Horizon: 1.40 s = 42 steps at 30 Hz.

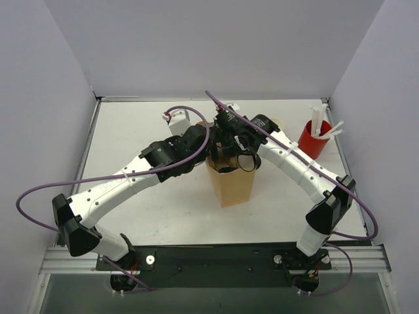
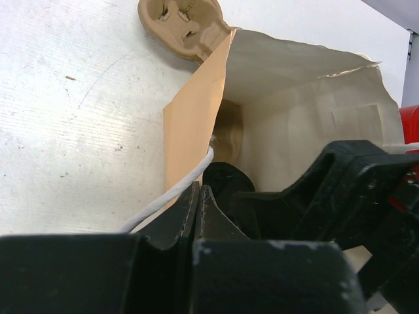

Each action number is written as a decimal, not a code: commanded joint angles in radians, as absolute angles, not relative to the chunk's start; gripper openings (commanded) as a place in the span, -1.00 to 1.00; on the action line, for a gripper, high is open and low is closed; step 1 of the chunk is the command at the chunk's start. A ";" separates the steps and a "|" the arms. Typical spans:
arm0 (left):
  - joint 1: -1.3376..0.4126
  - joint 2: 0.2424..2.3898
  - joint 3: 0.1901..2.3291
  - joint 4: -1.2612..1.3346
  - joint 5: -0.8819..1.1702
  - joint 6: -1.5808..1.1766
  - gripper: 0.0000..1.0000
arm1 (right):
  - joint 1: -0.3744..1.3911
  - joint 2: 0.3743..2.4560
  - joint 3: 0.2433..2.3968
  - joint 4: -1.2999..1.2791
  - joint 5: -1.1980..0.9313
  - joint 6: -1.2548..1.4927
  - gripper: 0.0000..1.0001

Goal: Pack the takeout coffee

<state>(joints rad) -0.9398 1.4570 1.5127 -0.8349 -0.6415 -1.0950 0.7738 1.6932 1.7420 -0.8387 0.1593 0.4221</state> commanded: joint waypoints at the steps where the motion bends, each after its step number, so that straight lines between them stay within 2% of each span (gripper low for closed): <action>1: -0.933 1.456 1.568 -0.844 -0.663 -1.080 -1.00 | 0.775 1.634 1.790 -0.868 0.201 0.439 0.76; 31: -0.931 1.460 1.569 -0.802 -0.621 -1.029 -1.00 | 0.755 1.526 1.812 -0.706 0.175 0.472 0.78; 32: -0.930 1.459 1.568 -0.798 -0.623 -1.026 -0.89 | 0.755 1.525 1.813 -0.700 0.173 0.469 0.78; 37: -0.927 1.447 1.563 -0.772 -0.627 -1.002 -0.61 | 0.755 1.508 1.816 -0.687 0.160 0.463 0.79; 42: -0.922 1.440 1.566 -0.755 -0.634 -0.985 -0.53 | 0.756 1.488 1.819 -0.684 0.152 0.463 0.79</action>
<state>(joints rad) -0.9321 1.4593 1.5249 -0.8062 -0.6231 -1.0180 0.7597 1.5452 1.7771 -0.7033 0.1566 0.4667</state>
